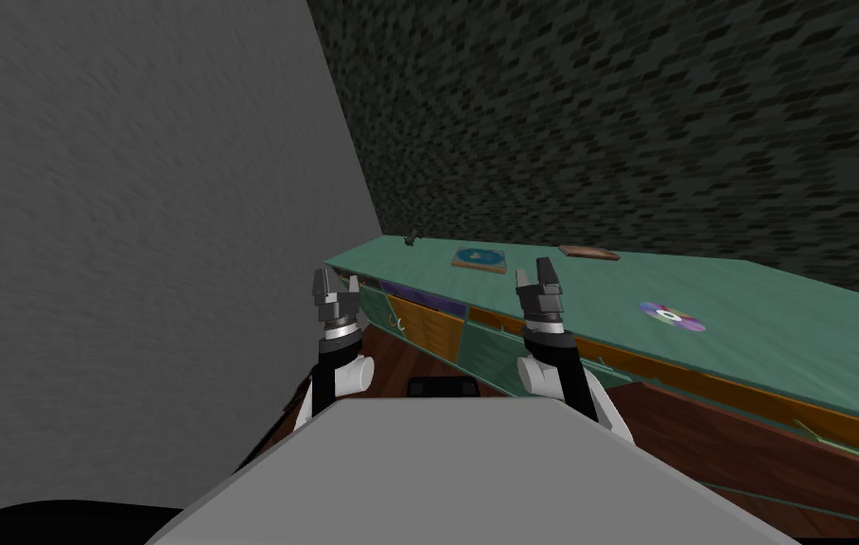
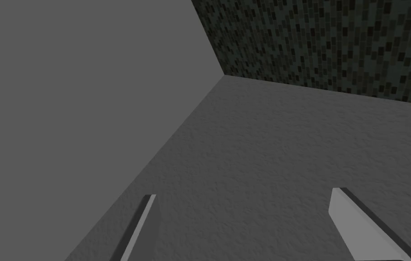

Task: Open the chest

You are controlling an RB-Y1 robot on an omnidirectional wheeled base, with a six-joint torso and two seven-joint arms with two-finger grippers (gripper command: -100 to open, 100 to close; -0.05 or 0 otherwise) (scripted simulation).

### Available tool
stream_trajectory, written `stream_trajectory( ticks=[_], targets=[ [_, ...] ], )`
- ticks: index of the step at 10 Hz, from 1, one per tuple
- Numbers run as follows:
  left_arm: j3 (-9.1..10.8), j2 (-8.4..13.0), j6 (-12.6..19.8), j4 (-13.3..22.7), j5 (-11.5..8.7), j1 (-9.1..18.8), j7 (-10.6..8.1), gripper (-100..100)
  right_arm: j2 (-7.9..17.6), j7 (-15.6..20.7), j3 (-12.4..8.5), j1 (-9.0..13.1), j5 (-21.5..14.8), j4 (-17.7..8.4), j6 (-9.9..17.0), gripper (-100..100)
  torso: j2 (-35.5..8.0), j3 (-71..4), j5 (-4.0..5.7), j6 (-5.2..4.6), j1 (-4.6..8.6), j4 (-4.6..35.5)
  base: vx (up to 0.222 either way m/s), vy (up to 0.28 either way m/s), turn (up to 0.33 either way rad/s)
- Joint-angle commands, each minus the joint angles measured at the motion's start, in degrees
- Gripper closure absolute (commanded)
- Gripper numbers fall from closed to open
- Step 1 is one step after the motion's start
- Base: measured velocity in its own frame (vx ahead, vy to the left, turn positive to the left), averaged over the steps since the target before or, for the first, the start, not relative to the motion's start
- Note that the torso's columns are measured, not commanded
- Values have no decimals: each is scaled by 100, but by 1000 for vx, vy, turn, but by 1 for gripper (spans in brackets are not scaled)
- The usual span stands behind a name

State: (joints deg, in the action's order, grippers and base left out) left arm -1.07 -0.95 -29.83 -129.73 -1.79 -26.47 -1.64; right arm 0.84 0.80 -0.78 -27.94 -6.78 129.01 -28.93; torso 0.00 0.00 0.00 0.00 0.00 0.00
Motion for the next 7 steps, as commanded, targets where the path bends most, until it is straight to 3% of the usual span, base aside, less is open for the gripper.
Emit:
stream_trajectory(
  ticks=[1,7],
  targets=[
    [0,0,0,0,0,0,0,0,0,0,0,0,0,0,0,0,-232,-467,0,0,0,235,0,0,0],
    [0,0,0,-1,0,0,0,0,0,0,0,0,0,2,-1,0,-2692,-5381,0,0,0,2691,0,0,0]
  ],
)
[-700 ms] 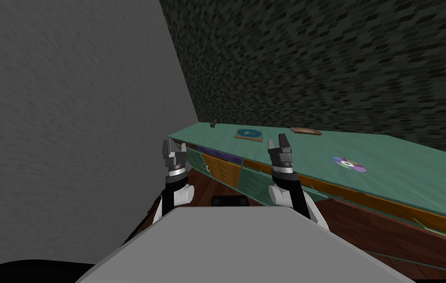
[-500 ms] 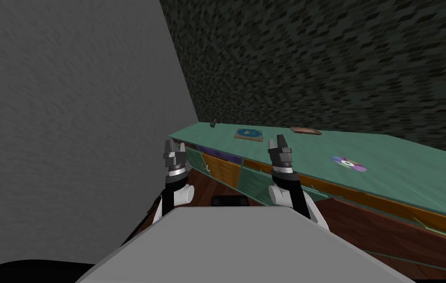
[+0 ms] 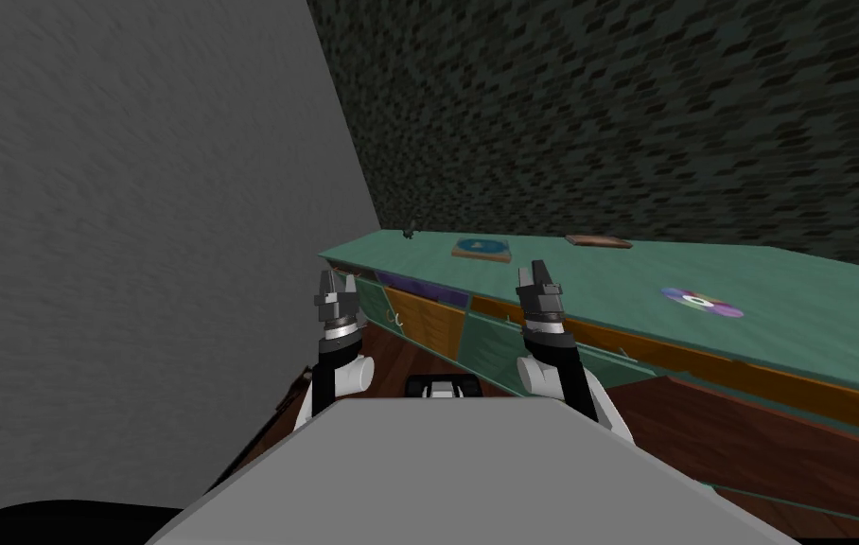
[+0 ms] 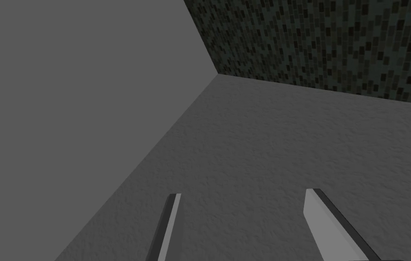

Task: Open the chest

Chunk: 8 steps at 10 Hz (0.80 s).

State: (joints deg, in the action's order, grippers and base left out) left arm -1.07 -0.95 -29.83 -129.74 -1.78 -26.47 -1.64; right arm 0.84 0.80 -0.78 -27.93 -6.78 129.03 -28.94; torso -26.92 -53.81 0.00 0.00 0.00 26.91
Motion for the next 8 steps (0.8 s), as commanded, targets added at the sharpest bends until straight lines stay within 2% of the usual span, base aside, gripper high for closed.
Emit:
stream_trajectory(
  ticks=[1,2,3,5,8],
  targets=[
    [0,0,0,0,0,0,0,0,0,0,0,0,0,0,0,0,-423,-846,0,0,0,423,0,0,0],
    [0,0,0,0,0,0,0,0,0,0,0,0,0,0,0,0,-846,-1691,0,0,0,846,17,-14,-9],
    [0,0,0,0,0,1,0,0,168,65,-22,69,-48,73,-45,-100,-1243,-2537,39,4,15,1216,5,5,-2],
    [0,0,1,3,0,-1,0,0,396,205,-39,86,-170,41,-30,-100,-1460,-3074,25,5,30,1476,-12,23,-3],
    [0,0,1,3,0,-1,0,0,673,552,-80,124,-470,-25,2,-100,-1475,-3105,16,20,-5,1492,-3,31,0]
  ],
)
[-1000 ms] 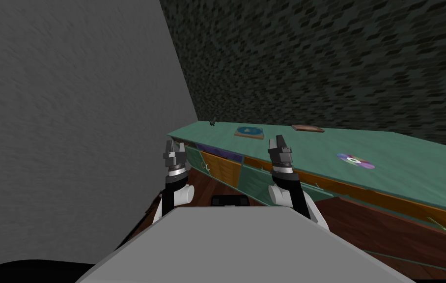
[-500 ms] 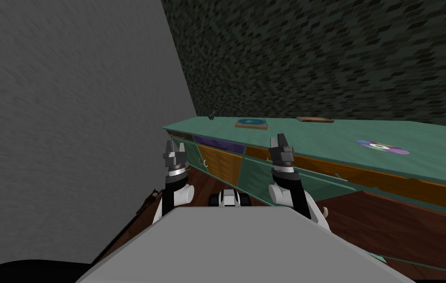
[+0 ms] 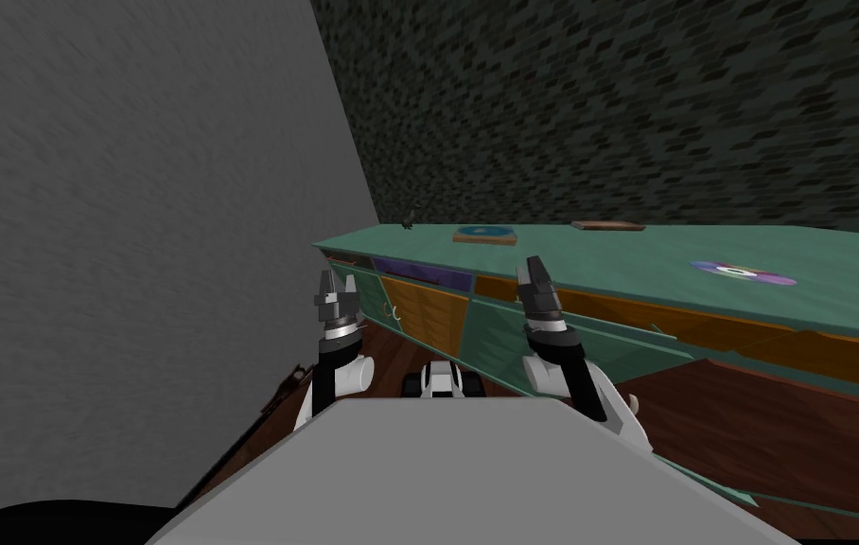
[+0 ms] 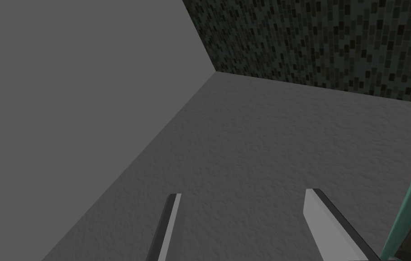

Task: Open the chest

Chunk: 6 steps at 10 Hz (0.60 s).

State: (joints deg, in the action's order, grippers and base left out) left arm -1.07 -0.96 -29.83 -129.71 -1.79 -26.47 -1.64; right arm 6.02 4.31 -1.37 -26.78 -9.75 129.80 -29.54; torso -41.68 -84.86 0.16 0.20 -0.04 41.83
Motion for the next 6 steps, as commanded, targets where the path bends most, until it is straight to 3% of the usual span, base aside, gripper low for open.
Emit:
stream_trajectory(
  ticks=[1,5,6],
  targets=[
    [0,0,0,0,0,0,0,0,228,349,-39,24,-301,-126,75,-100,3,-2,-1,2,-3,-1,-1,41,5],
    [0,0,0,0,0,0,0,0,450,1008,-125,94,-926,-214,131,-100,21,-16,-7,15,-14,-4,-9,62,8],
    [0,0,0,0,0,0,0,0,450,1070,-125,94,-928,-214,131,-100,19,-17,-11,14,-19,0,-7,57,4]
  ],
)
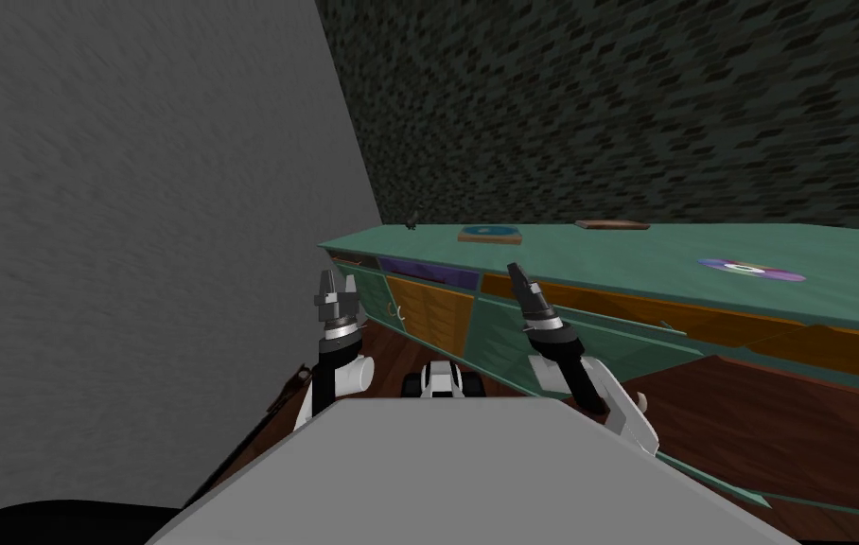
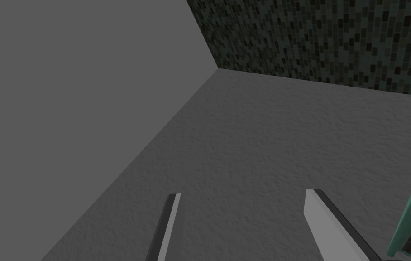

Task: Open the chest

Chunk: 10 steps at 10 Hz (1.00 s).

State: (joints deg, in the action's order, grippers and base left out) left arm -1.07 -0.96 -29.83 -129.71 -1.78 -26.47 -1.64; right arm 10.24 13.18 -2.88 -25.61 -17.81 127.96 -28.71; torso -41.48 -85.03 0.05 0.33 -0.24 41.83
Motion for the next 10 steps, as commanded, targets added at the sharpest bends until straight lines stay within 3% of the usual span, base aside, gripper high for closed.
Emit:
stream_trajectory(
  ticks=[1,10],
  targets=[
    [0,0,0,0,0,0,0,0,72,389,2,-5,-301,-49,63,-100,-6,3,0,-2,9,5,-1,37,4],
    [0,0,0,0,0,0,0,0,289,1708,-158,118,-1468,-183,160,-100,-38,21,-3,-13,16,23,-1,53,10]
  ],
)
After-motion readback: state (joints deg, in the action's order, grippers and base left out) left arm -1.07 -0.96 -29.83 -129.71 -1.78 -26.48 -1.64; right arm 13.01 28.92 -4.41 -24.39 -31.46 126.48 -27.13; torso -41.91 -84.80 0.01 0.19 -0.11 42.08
